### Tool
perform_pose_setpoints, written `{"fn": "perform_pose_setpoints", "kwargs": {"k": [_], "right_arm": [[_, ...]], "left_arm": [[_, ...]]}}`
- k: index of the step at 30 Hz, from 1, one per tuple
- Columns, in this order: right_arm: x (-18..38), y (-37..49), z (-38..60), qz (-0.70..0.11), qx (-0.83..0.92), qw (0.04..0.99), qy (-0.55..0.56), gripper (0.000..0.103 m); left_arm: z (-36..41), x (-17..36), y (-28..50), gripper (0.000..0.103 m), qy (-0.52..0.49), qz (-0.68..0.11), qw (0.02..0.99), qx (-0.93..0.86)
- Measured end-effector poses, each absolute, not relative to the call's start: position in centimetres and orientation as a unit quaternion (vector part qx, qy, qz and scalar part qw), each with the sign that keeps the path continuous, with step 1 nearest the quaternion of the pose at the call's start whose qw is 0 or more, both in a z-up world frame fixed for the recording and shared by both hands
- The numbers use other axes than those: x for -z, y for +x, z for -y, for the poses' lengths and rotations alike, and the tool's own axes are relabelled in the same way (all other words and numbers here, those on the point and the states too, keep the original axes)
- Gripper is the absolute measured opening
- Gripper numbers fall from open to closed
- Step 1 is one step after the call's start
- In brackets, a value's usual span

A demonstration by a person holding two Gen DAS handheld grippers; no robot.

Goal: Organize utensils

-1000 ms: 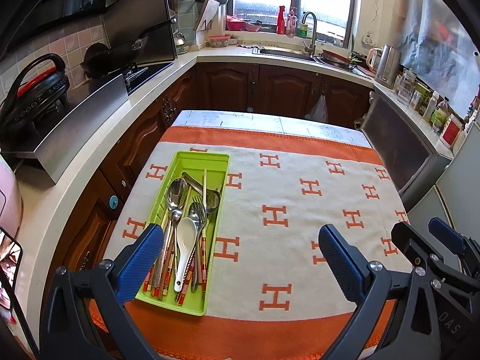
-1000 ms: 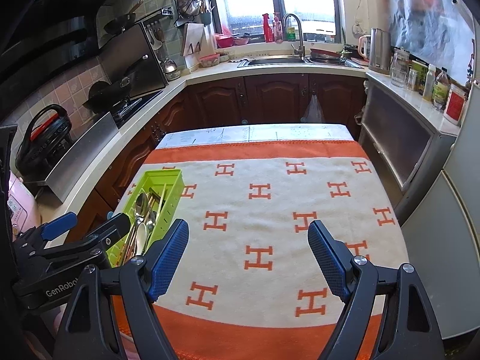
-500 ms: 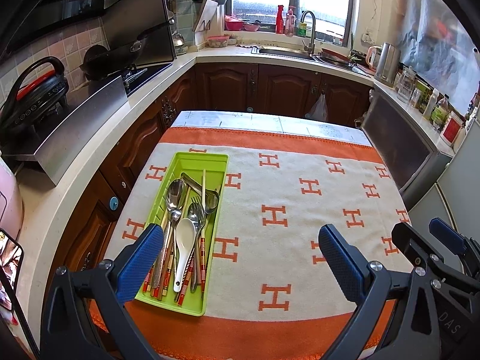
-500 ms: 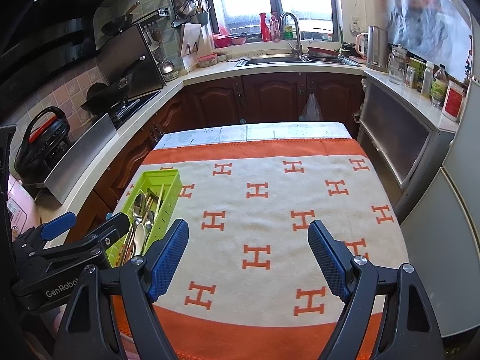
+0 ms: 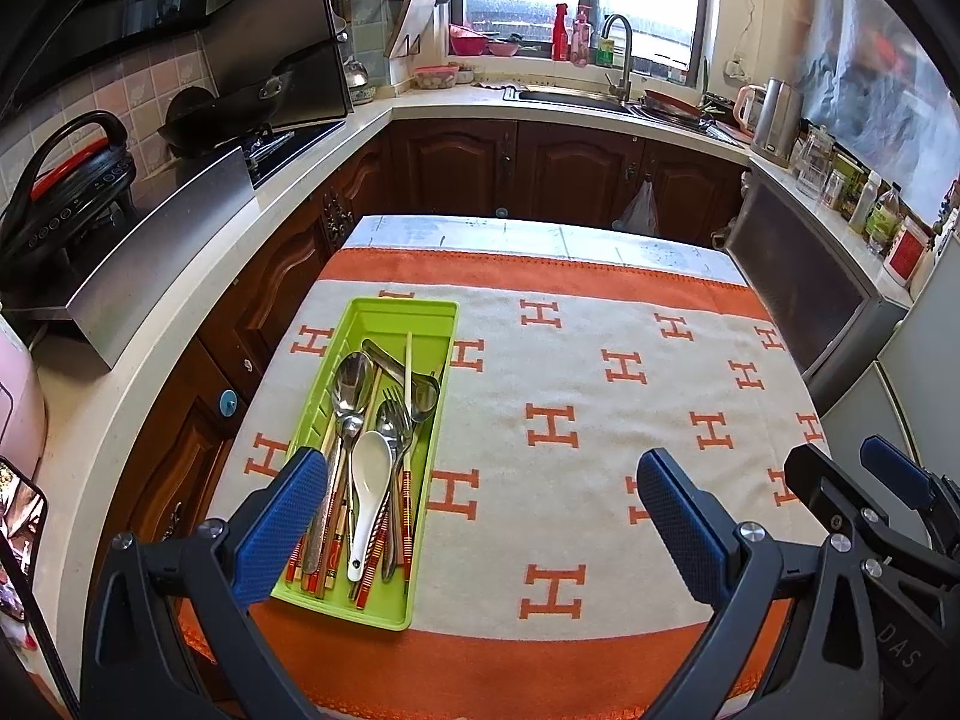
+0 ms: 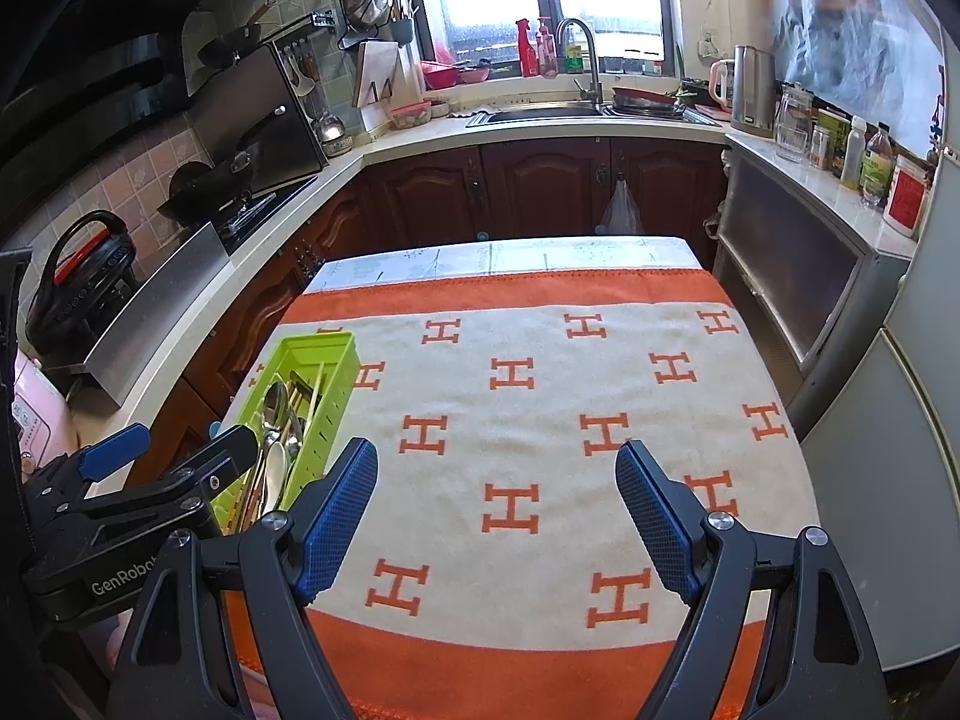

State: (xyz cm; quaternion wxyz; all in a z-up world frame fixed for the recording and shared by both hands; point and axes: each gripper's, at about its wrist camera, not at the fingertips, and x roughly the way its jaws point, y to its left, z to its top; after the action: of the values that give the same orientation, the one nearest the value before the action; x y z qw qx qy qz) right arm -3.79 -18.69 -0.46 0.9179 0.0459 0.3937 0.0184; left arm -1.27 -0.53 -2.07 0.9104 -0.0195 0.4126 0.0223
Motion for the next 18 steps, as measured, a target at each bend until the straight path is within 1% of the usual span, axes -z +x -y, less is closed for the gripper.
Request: {"fn": "perform_pose_setpoints", "kwargs": {"k": [18], "right_arm": [[0.82,-3.66,18.75,-0.396,-0.018,0.917,0.047,0.083]], "left_arm": [[0.49,2.66,-1.2,0.102,-0.02,-0.42,0.907,-0.022]]}}
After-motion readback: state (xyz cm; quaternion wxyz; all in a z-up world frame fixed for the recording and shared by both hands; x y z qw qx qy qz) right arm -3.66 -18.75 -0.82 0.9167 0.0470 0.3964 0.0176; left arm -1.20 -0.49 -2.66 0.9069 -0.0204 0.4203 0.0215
